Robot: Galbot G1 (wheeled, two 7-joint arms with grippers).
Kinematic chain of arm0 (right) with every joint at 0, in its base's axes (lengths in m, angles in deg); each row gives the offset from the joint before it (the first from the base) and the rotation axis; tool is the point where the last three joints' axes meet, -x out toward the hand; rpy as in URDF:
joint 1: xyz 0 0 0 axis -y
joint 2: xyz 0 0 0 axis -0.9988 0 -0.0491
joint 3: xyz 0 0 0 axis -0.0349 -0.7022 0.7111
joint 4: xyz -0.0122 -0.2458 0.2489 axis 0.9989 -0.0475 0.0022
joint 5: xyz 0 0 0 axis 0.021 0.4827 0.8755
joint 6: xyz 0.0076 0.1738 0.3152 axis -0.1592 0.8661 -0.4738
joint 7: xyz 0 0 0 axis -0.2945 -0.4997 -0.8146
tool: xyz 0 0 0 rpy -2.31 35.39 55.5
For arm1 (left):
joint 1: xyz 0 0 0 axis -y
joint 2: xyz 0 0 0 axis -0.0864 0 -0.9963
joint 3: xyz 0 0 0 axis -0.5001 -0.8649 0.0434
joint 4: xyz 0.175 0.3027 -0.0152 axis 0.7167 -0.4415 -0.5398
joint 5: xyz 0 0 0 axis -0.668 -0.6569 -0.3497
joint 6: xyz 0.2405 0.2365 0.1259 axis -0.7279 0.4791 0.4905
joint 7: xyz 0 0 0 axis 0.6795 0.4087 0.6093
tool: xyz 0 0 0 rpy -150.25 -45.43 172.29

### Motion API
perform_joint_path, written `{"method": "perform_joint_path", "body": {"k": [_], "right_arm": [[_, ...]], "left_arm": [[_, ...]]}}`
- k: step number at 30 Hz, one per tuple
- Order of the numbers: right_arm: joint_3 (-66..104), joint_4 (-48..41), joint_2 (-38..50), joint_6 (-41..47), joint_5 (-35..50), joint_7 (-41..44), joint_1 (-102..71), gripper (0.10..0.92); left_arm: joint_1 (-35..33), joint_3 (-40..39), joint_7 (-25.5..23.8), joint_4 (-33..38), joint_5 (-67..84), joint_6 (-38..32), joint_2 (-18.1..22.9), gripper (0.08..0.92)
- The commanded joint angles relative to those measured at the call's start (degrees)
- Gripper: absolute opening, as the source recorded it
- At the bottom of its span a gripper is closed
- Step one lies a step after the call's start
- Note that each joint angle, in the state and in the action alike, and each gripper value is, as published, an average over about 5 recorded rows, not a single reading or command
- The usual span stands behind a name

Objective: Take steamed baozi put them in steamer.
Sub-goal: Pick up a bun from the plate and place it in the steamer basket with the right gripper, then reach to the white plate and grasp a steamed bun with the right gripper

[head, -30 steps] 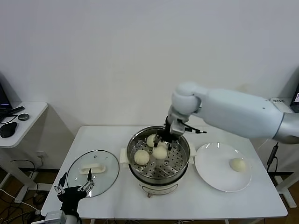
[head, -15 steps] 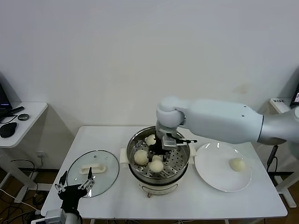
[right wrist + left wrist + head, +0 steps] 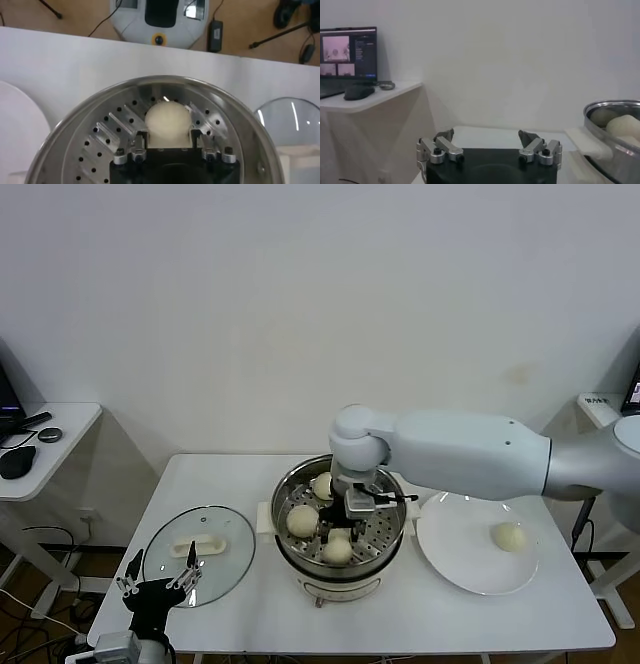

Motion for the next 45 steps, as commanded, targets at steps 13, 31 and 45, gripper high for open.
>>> {"method": "perform_joint_path", "body": {"k": [13, 31, 45], "right_arm": [[2.0, 2.4, 5.7, 5.0, 4.8, -0.8, 6.1, 0.822], [16.5, -3.2, 34.6, 63.2, 17.3, -3.4, 2.0, 0.823], [42.8, -19.9, 32.1, 48.6, -5.1, 5.2, -32.3, 0.823]], "left_arm": [[-0.6, -0.4, 0.0, 1.0, -0.1, 0.0, 0.0, 0.823], [-1.1, 0.3, -0.6, 1.9, 1.2, 0.6, -1.5, 0.823], [-4.4, 1.9, -0.7, 1.5, 2.1, 0.4, -2.2, 0.823]]}}
